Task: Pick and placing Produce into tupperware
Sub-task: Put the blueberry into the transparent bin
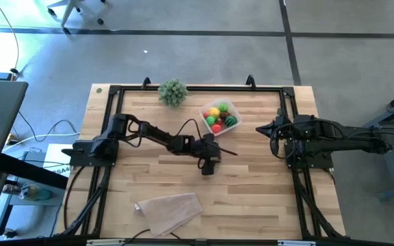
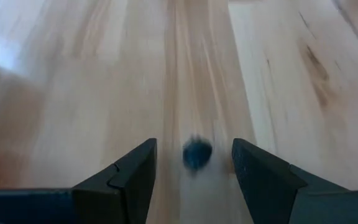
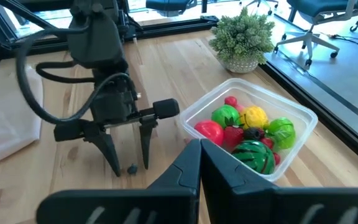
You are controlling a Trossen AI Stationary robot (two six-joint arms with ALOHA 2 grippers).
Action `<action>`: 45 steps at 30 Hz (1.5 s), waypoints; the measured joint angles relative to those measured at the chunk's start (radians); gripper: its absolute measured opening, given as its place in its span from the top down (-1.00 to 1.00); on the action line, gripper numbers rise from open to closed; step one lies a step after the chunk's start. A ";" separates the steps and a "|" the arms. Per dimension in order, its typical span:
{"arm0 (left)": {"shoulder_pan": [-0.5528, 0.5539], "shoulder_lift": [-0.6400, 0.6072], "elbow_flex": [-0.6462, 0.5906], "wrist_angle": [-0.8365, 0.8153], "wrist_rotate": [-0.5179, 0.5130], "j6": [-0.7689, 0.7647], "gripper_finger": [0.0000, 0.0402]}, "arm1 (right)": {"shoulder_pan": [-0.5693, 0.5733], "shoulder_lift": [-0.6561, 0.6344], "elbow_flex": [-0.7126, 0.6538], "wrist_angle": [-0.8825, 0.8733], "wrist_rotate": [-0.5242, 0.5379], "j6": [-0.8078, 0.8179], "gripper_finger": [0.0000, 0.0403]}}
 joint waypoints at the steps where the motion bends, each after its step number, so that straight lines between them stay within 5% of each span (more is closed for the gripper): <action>1: 0.000 0.002 0.011 -0.004 0.000 0.002 0.00 | 0.000 0.000 0.000 0.000 0.000 0.000 1.00; 18: -0.001 0.023 0.074 -0.121 -0.005 -0.018 0.02 | 0.000 0.000 0.000 0.000 0.000 0.000 1.00; 32: -0.001 0.023 0.073 -0.127 0.016 -0.049 0.47 | 0.000 0.000 0.000 0.000 0.000 0.000 1.00; 45: -0.001 0.023 0.072 -0.128 0.039 -0.075 0.68 | 0.000 0.000 0.000 0.000 0.000 0.000 1.00</action>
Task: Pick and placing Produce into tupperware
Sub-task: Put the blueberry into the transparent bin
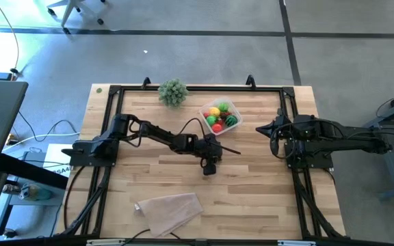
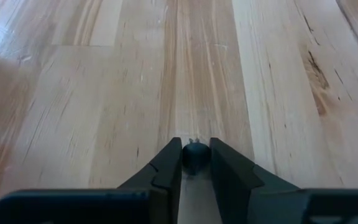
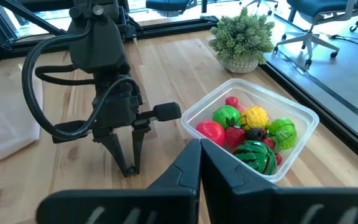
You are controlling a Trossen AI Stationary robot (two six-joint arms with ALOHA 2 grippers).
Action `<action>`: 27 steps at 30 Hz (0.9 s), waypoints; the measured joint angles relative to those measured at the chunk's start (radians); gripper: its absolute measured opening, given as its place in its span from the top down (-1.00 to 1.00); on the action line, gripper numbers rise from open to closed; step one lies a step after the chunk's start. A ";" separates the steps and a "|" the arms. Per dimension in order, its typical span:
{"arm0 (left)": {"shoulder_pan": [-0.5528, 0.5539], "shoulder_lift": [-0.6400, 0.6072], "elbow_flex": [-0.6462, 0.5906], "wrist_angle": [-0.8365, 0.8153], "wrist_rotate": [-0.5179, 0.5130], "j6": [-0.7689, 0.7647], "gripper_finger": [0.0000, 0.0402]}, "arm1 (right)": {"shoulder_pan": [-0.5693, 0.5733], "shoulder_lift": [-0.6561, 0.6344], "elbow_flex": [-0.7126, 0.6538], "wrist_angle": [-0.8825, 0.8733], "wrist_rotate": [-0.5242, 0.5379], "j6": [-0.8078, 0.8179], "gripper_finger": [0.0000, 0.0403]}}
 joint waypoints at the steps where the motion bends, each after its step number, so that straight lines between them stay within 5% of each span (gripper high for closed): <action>1: 0.000 0.000 0.000 0.000 0.000 0.000 0.68 | 0.000 0.000 0.000 0.000 0.000 0.000 1.00; 14: -0.008 -0.025 -0.005 -0.006 0.083 -0.068 0.71 | 0.000 0.000 0.000 0.000 0.000 0.000 1.00; 18: -0.020 -0.083 -0.005 -0.009 0.161 -0.087 0.71 | 0.000 0.000 0.000 0.000 0.000 0.000 1.00; 27: -0.023 -0.271 -0.002 -0.036 0.116 -0.018 0.71 | 0.000 0.000 0.000 0.000 0.000 0.000 1.00</action>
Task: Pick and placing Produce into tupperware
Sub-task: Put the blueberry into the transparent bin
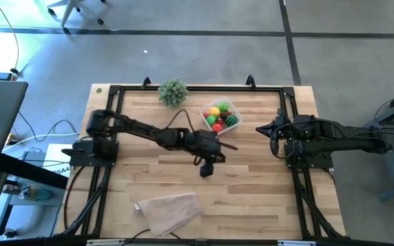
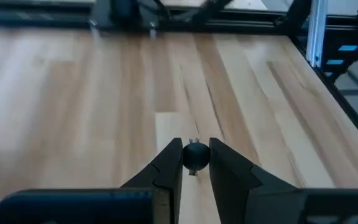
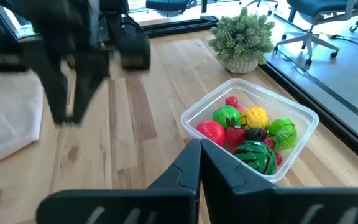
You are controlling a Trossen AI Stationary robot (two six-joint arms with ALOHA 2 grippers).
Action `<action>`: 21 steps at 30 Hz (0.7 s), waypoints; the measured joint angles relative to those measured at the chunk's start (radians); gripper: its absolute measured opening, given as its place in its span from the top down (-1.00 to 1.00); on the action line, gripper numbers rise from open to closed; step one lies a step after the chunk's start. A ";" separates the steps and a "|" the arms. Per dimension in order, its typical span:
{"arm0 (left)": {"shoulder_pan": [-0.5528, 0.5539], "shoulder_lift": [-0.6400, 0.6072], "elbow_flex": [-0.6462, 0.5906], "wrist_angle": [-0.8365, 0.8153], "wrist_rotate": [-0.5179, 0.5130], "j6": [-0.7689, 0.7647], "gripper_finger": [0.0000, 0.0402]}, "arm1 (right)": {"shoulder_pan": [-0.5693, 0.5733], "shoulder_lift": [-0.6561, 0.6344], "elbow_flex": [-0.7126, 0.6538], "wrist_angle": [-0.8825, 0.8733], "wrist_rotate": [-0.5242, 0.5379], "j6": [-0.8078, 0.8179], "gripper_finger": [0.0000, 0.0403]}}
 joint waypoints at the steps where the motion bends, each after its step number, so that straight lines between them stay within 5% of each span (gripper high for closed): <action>1: 0.006 -0.029 0.000 -0.024 -0.018 0.019 0.71 | 0.000 0.000 0.000 0.000 0.000 0.000 1.00; 8: 0.112 -0.176 0.016 -0.014 -0.132 0.150 0.71 | 0.000 0.000 0.000 0.000 0.000 0.001 1.00; 21: 0.393 -0.076 0.224 -0.256 0.023 0.188 0.71 | 0.000 -0.001 0.000 0.000 0.000 0.000 1.00</action>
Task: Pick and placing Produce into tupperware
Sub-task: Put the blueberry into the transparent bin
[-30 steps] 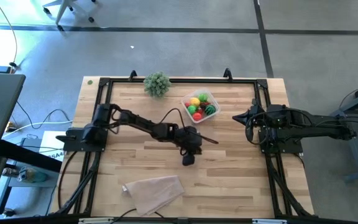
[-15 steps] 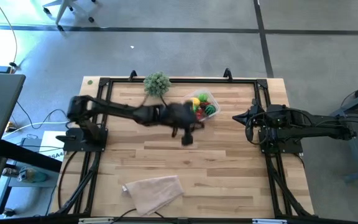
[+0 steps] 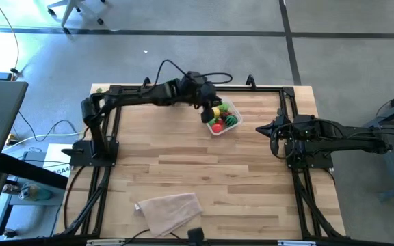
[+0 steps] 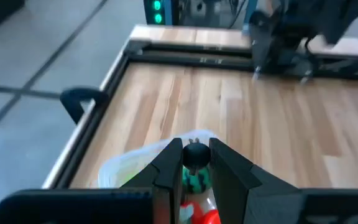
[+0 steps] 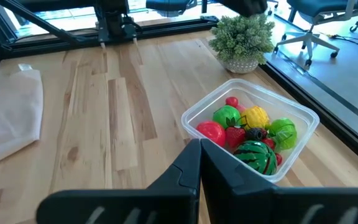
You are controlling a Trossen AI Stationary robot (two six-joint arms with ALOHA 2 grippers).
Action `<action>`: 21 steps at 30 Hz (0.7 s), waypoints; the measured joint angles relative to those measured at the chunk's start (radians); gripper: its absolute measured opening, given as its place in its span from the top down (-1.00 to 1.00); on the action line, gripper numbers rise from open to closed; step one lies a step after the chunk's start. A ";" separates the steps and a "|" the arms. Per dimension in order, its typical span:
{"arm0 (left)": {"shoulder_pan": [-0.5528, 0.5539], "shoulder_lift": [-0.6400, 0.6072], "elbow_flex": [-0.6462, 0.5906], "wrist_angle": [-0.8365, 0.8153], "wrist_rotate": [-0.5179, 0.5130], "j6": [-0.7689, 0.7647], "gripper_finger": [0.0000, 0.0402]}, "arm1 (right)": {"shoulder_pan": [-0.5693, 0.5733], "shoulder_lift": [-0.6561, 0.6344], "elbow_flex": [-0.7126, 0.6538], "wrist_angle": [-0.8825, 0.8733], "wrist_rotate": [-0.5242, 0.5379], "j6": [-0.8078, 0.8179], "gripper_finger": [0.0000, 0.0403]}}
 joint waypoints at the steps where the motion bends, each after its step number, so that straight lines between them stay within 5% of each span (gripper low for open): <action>1: 0.007 0.018 0.000 0.002 0.009 0.000 0.71 | 0.000 0.000 0.000 0.000 0.000 0.000 1.00; 11: 0.036 0.209 0.000 0.019 -0.006 -0.008 0.71 | 0.000 0.000 0.000 0.000 0.000 0.000 1.00; 21: 0.035 0.273 0.000 0.012 -0.077 0.000 0.71 | 0.000 0.000 0.000 0.000 0.000 0.000 1.00</action>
